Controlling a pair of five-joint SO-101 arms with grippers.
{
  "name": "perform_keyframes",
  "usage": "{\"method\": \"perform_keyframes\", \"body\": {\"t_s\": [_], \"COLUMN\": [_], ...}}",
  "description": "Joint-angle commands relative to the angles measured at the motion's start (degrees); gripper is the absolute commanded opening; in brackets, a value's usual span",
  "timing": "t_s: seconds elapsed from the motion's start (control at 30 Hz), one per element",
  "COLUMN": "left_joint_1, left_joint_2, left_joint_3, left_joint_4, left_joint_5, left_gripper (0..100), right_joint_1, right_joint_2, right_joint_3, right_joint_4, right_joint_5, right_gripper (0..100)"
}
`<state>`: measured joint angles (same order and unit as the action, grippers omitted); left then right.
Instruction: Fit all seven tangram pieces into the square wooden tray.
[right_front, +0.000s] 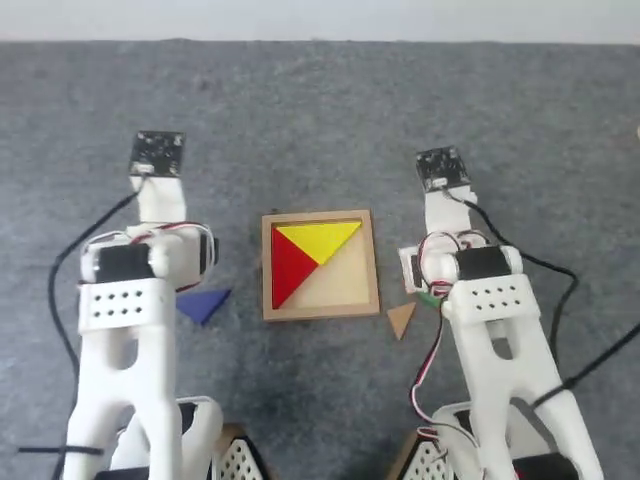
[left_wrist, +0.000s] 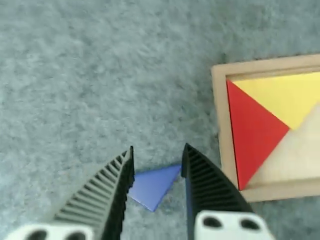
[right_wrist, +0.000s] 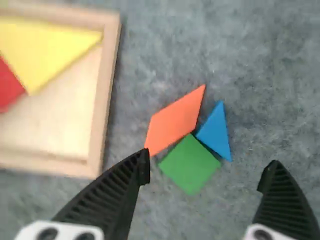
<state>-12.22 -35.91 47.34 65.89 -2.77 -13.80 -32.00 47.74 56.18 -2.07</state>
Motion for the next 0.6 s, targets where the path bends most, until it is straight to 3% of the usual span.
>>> {"method": "perform_keyframes", "body": {"t_s": [0.0,0.13,0.4,0.57], "left_joint_1": [1.1,1.0,1.0,1.0], "left_joint_2": [-0.3,-0.3,-0.3,-0.3], "left_joint_3": [0.8,1.1,1.2,1.2], "left_joint_4": [-2.9,-3.1,-3.3,-3.3], "left_joint_5": [-0.2,-0.2,-0.2,-0.2], "left_gripper": [16,16,16,16], "right_joint_1": [-4.0,-9.5,-10.8,-10.4], "right_joint_2": [0.2,6.6,16.8,18.9], "right_joint_3": [-0.4,-0.4,-1.7,-1.7], "right_joint_4": [-5.8,-8.0,-12.1,-13.8], "right_joint_5": [-11.6,-20.0,-20.8,-28.2], "right_gripper": [35.0,35.0,35.0,35.0]}}
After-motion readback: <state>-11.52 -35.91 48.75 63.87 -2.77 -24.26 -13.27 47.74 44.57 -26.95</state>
